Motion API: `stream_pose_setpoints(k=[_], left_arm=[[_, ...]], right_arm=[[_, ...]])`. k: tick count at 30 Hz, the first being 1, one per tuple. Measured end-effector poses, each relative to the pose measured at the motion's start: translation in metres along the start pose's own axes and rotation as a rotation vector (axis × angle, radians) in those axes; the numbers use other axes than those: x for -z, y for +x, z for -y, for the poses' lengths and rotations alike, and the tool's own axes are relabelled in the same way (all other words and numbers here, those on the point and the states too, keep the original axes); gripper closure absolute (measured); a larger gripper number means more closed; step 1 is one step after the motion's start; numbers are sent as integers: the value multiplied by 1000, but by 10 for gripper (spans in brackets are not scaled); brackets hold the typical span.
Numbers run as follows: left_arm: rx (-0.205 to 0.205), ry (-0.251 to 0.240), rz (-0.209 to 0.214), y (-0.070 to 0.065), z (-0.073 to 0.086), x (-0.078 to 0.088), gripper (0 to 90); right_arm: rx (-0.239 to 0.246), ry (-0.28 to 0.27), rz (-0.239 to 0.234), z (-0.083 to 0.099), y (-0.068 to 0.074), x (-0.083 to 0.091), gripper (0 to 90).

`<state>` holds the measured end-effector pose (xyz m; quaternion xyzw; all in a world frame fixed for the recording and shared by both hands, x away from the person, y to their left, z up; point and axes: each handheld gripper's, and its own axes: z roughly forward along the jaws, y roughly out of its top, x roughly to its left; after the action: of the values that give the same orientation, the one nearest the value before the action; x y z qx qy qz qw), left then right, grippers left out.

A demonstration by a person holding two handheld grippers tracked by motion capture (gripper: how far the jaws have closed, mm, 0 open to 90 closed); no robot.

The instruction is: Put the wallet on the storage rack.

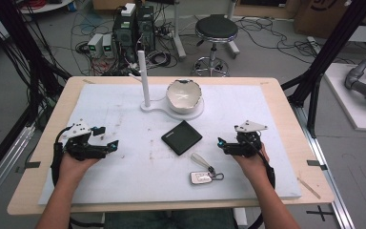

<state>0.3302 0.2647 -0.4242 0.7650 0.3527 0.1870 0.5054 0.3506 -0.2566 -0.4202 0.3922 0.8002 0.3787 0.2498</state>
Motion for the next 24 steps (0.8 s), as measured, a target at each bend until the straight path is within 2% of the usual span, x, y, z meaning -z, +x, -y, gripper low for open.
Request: stream_pose_setpoints(k=[5,7,13,19,24], left_arm=[[-8,13,-5,-1,0,-1,180],[-10,11,-11,-2,0,0,180],[-24,13,-15,-4,0,2,180],[-21,5,-26,-6,1,5,180],[-15,20,-42,-4,5,8,181]], right_arm=[[-9,-9,-2,0,-1,1,184],[-17,-34,-6,-1,-2,2,184],[-19,-34,-16,-2,-3,0,184],[-14,-36,-47,-10,-2,-6,184],[-16,-37,-65,-17,1,-13,184]])
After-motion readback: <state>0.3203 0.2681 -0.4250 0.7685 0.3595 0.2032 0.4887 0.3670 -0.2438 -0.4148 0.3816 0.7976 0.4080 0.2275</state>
